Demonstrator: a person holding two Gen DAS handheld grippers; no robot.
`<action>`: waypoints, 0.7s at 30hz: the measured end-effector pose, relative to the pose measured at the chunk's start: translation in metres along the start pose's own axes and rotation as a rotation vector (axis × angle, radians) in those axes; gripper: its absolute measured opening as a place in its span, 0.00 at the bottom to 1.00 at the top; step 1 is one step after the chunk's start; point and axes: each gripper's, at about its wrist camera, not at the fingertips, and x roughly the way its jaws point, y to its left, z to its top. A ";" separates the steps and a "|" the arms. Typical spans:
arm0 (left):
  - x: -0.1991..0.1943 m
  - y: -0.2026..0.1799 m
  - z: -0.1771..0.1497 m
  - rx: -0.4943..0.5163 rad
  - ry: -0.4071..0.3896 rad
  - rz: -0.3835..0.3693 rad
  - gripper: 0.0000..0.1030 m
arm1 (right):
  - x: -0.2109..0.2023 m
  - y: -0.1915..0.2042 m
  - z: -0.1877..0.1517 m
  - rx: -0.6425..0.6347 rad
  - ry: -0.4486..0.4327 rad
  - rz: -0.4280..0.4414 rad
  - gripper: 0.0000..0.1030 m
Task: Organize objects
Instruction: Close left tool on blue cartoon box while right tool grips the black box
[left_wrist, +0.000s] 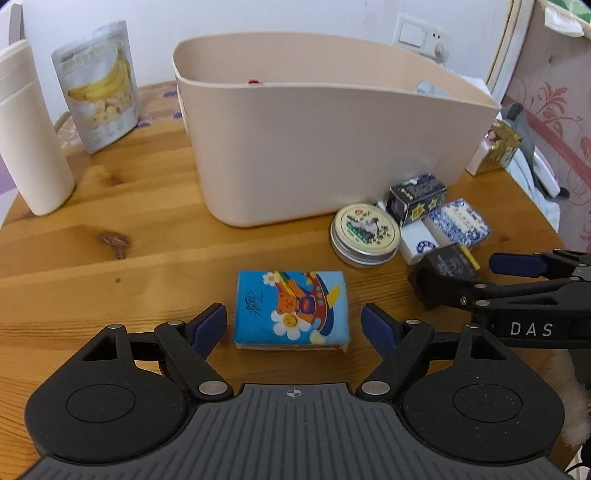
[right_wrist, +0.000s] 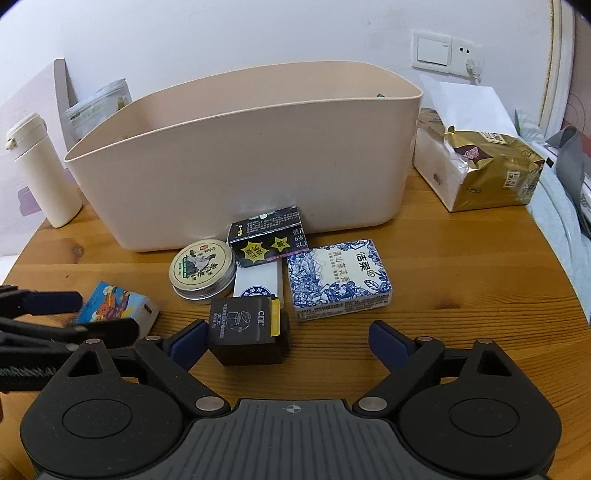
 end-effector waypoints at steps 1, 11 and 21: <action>0.001 0.000 0.000 -0.002 0.004 0.000 0.79 | 0.001 0.000 0.000 0.001 0.005 0.002 0.88; 0.007 0.005 0.004 -0.025 -0.004 0.012 0.76 | 0.007 0.007 0.001 -0.016 0.017 0.029 0.65; 0.004 0.005 0.003 0.003 -0.022 0.024 0.62 | 0.006 0.016 0.002 -0.051 0.017 0.039 0.42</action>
